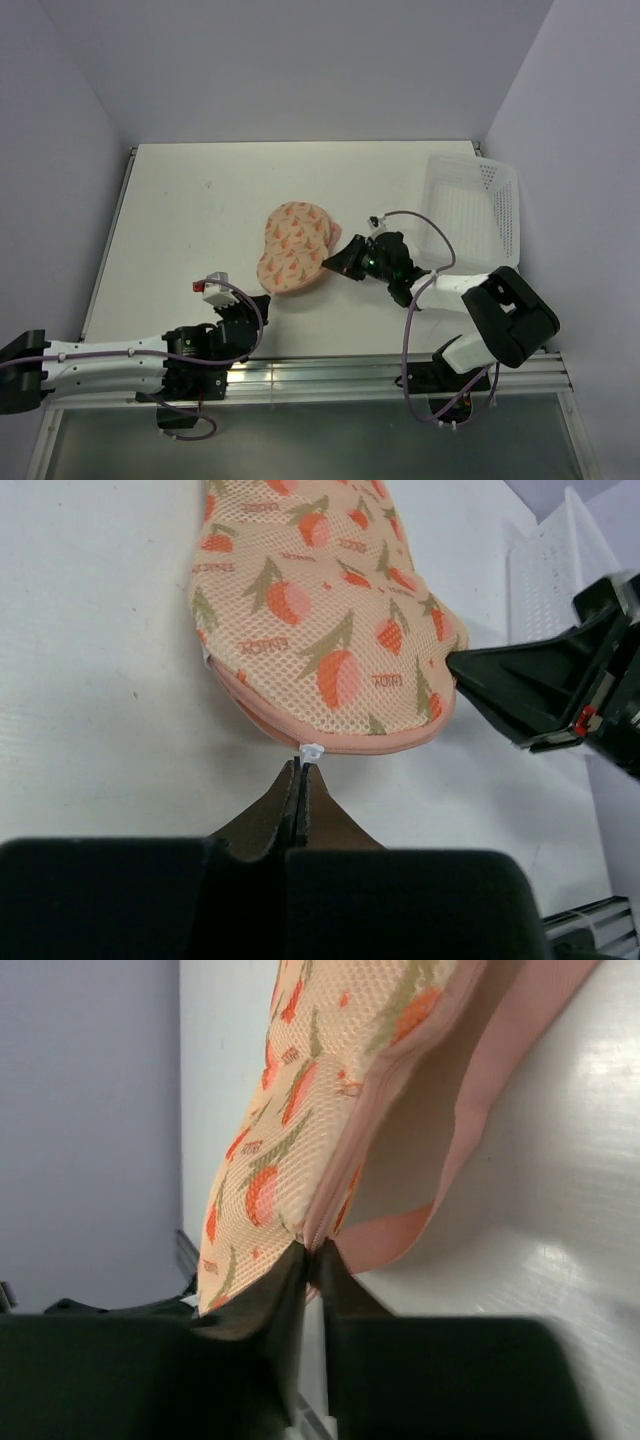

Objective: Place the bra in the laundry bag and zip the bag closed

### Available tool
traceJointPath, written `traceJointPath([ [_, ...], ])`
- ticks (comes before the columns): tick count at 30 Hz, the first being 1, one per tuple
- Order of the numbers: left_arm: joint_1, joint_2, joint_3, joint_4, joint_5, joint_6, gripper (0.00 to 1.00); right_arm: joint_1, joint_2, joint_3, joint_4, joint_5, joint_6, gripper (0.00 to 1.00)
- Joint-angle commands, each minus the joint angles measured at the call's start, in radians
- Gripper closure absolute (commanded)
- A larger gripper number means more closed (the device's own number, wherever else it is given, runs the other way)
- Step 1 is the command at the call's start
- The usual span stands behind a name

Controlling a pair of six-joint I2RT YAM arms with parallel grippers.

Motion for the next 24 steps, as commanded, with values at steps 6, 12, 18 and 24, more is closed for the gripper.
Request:
traceJointPath([
  [6,-0.055,0.211,0.108,0.185,-0.055,0.168,1.00,0.089,-0.106,0.109,-0.212,0.056,-0.172,0.09],
  [12,-0.054,0.393,0.193,0.398,-0.013,0.254,1.00,0.239,-0.292,-0.106,-0.153,0.178,-0.059,0.01],
  [18,-0.054,0.430,0.219,0.426,0.024,0.272,1.00,0.267,-0.269,-0.137,-0.033,0.205,0.015,0.05],
  [24,-0.054,0.414,0.191,0.409,0.036,0.246,1.00,0.267,-0.214,-0.088,0.039,0.182,0.032,0.17],
])
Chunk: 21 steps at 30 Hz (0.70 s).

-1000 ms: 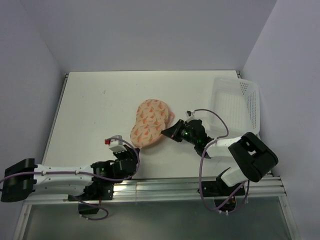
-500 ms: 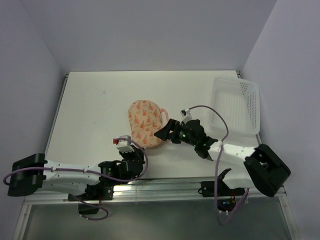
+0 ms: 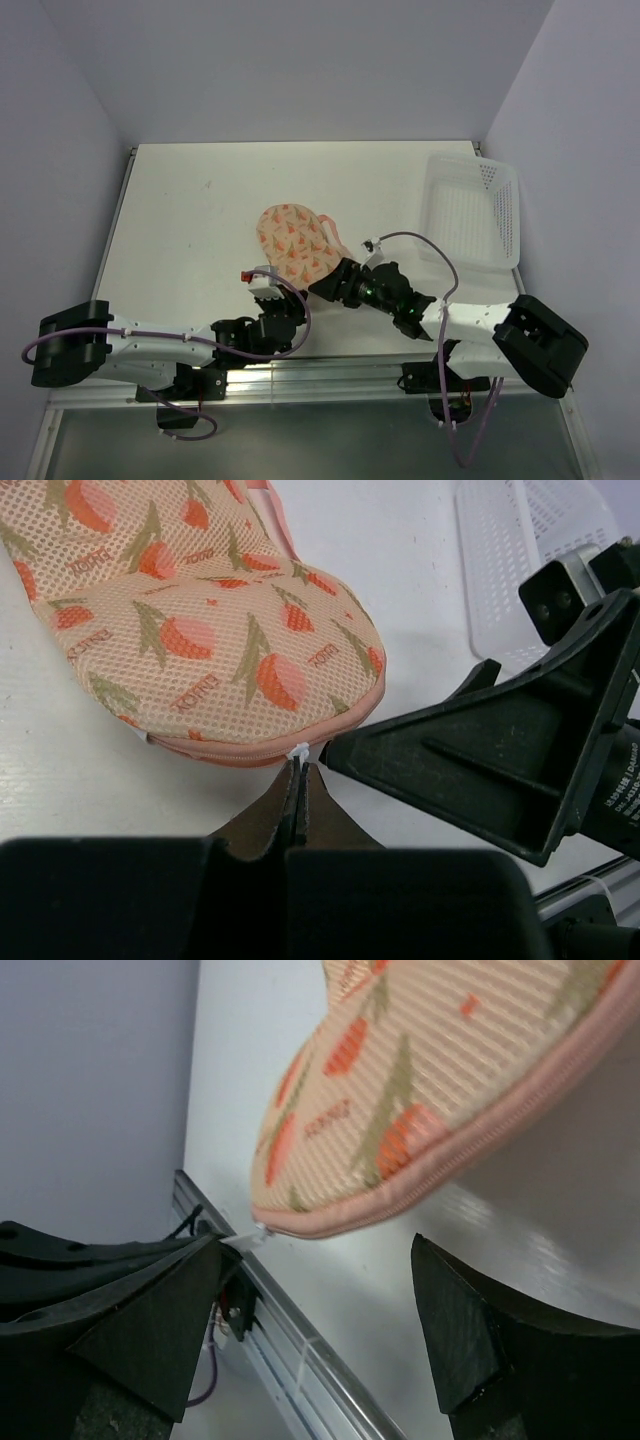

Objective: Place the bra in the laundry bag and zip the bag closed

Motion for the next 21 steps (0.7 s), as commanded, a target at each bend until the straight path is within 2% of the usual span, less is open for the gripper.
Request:
traceJointPath([
  [1,-0.006,-0.017,0.003,0.027,0.002,-0.007,1.00,0.002,0.017,0.044,0.102,0.013,0.018,0.17],
  [5,-0.006,-0.032,-0.020,0.050,0.010,-0.012,1.00,-0.001,0.031,0.053,0.096,0.041,0.018,0.20],
  [7,-0.006,-0.029,-0.017,0.056,0.013,-0.002,1.00,-0.012,0.059,0.058,0.106,0.056,0.024,0.33],
  [8,-0.006,-0.028,-0.015,0.046,0.013,-0.004,1.00,-0.026,0.068,0.061,0.111,0.065,0.024,0.51],
  [9,-0.006,-0.026,-0.014,0.038,0.012,-0.005,1.00,-0.033,0.071,0.063,0.113,0.071,0.024,0.55],
  [10,-0.006,-0.028,-0.018,0.033,0.010,-0.007,1.00,-0.043,0.069,0.063,0.116,0.077,0.024,0.65],
  [12,-0.006,-0.038,-0.040,0.010,-0.004,-0.016,1.00,-0.065,0.060,0.059,0.116,0.084,0.017,0.90],
  [14,-0.001,-0.057,-0.059,-0.025,-0.028,-0.054,1.00,-0.089,0.051,0.056,0.108,0.071,0.009,1.00],
  [17,0.006,-0.098,-0.095,-0.143,-0.048,-0.117,1.00,-0.138,0.040,0.046,0.100,0.044,-0.002,1.00],
  [21,0.014,-0.175,-0.124,-0.394,-0.085,-0.263,1.00,-0.201,0.026,0.029,0.094,0.012,-0.015,1.00],
])
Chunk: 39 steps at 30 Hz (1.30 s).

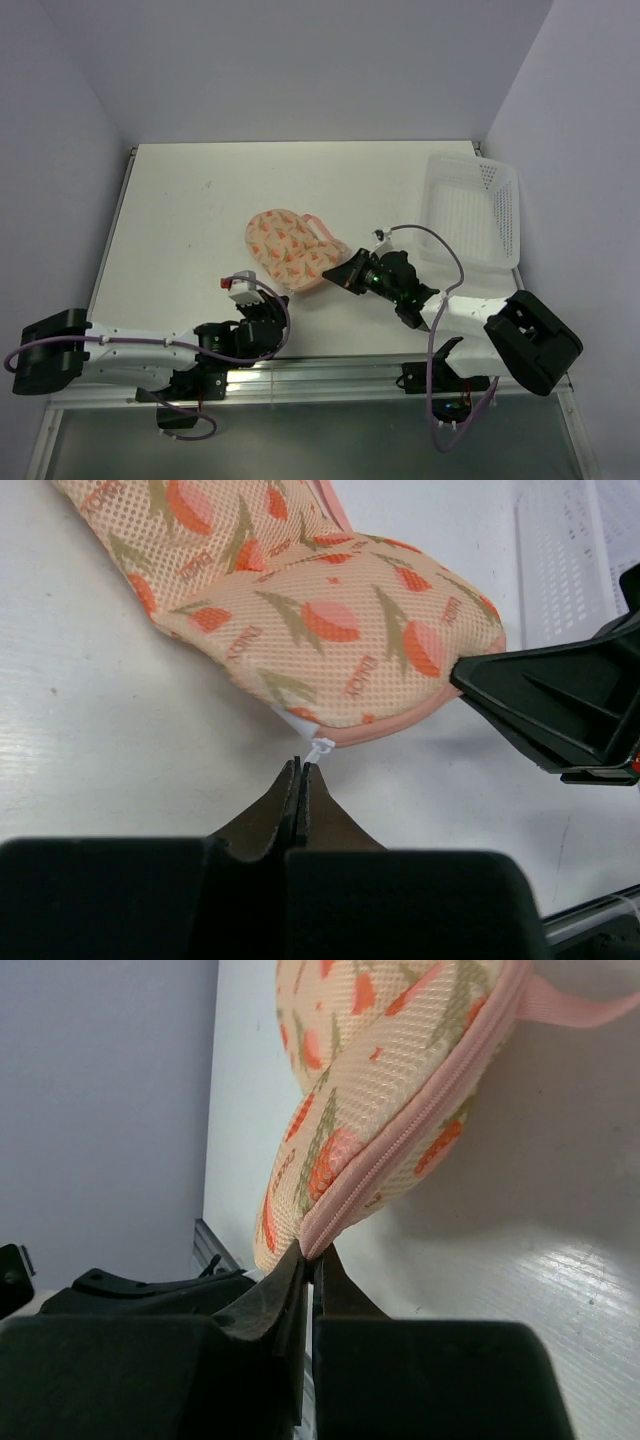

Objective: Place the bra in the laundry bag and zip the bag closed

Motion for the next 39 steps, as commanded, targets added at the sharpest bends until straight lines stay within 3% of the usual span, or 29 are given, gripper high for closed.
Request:
traceJointPath([
  [1,0.010,-0.089,-0.034,-0.340,-0.070,-0.169,1.00,-0.070,-0.029,0.004,0.023,0.052,-0.039,1.00],
  [5,0.024,-0.163,-0.065,-0.412,-0.089,-0.233,1.00,-0.082,0.005,0.038,0.005,0.008,-0.059,1.00],
  [11,0.024,-0.157,-0.029,-0.206,-0.084,-0.029,1.00,-0.082,0.063,0.091,0.016,-0.020,-0.065,1.00],
  [12,0.024,-0.146,-0.007,-0.199,-0.083,-0.004,0.97,-0.082,0.066,0.091,0.016,-0.012,-0.074,1.00],
  [16,0.024,-0.135,0.111,-0.261,-0.081,0.086,0.63,-0.082,0.098,0.209,-0.106,0.017,-0.128,1.00],
  [17,0.024,-0.149,0.130,-0.269,-0.079,0.109,0.55,-0.082,0.118,0.217,-0.106,0.031,-0.133,0.95],
  [19,0.024,-0.206,0.159,-0.260,-0.067,0.160,0.42,-0.082,0.147,0.275,-0.182,0.022,-0.159,0.71],
  [20,0.024,-0.226,0.165,-0.261,-0.058,0.189,0.33,-0.081,0.176,0.292,-0.216,0.002,-0.189,0.43],
  [23,0.024,-0.297,0.188,-0.324,-0.050,0.182,0.21,-0.050,0.151,0.245,-0.205,-0.018,-0.200,0.01],
  [28,0.025,-0.379,0.235,-0.479,-0.044,0.117,0.14,-0.033,-0.008,0.159,-0.334,0.055,-0.248,0.00],
  [31,0.025,-0.410,0.301,-0.550,-0.035,0.137,0.12,-0.033,-0.244,0.147,-0.452,0.143,-0.307,0.00],
  [39,0.025,-0.471,0.364,-0.620,0.042,0.188,0.09,-0.033,-0.713,0.284,-0.804,0.233,-0.467,0.00],
])
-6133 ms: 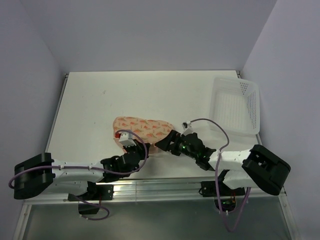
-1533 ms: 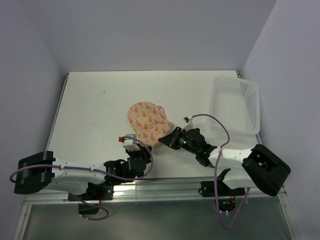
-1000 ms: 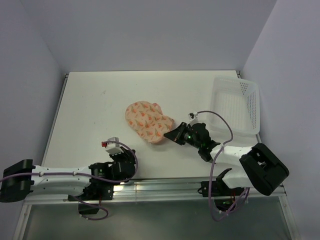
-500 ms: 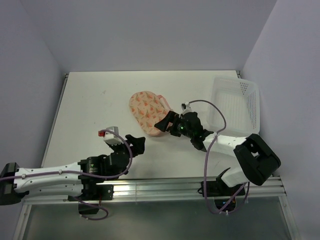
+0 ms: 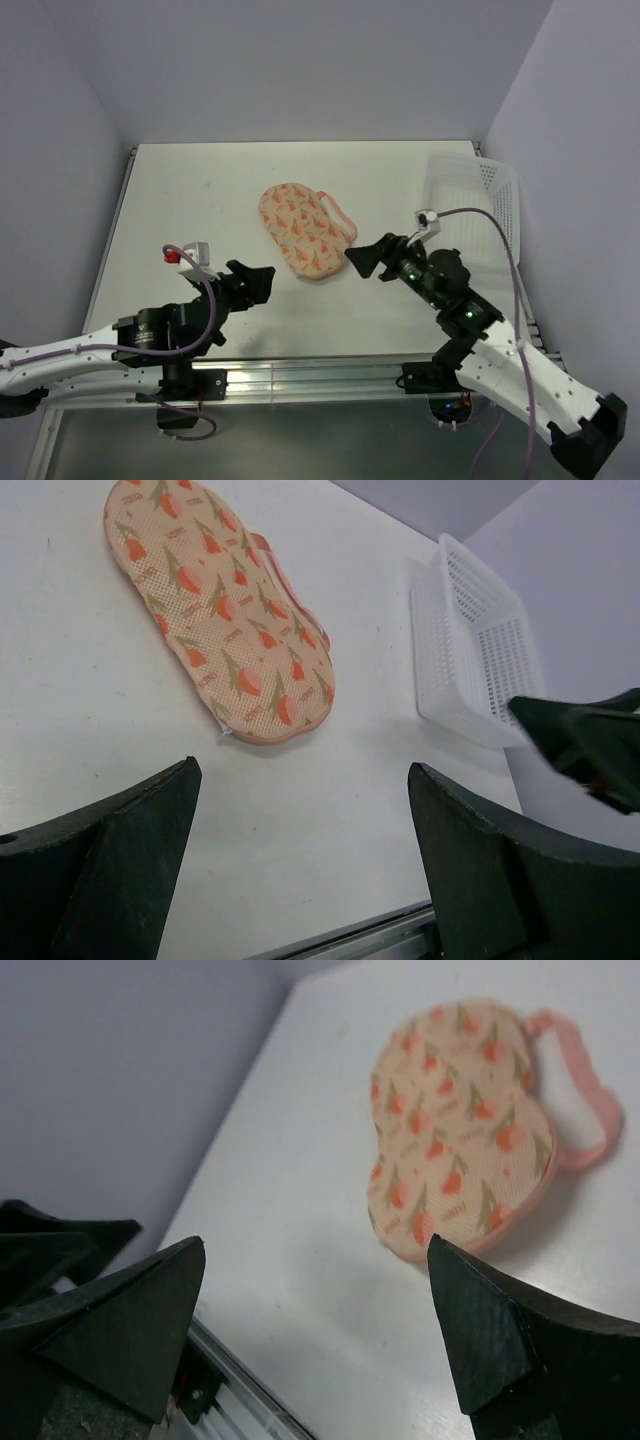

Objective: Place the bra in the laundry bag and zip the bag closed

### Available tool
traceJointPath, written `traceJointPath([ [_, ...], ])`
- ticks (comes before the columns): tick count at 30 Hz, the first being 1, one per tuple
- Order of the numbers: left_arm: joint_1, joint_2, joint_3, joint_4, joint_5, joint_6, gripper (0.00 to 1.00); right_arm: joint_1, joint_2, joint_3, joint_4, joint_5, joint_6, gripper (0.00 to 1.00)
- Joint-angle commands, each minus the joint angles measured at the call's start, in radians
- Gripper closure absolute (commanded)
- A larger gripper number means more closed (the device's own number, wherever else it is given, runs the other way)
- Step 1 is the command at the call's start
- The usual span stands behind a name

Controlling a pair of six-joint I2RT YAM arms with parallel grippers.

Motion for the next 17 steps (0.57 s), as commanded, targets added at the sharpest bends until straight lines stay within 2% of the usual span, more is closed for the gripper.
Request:
traceJointPath([
  [1,0.002,-0.031,0.035,-0.045,0.055,0.051,0.08,0.002,-0.199,0.105,-0.191,0.114,-0.125,0.00],
  [8,0.002,-0.118,0.006,0.030,0.119,0.151,0.08,0.001,-0.431,0.192,-0.309,0.336,-0.173,0.00],
  [17,0.002,-0.099,-0.017,0.064,0.110,0.180,0.09,0.001,-0.428,0.165,-0.303,0.371,-0.168,0.00],
])
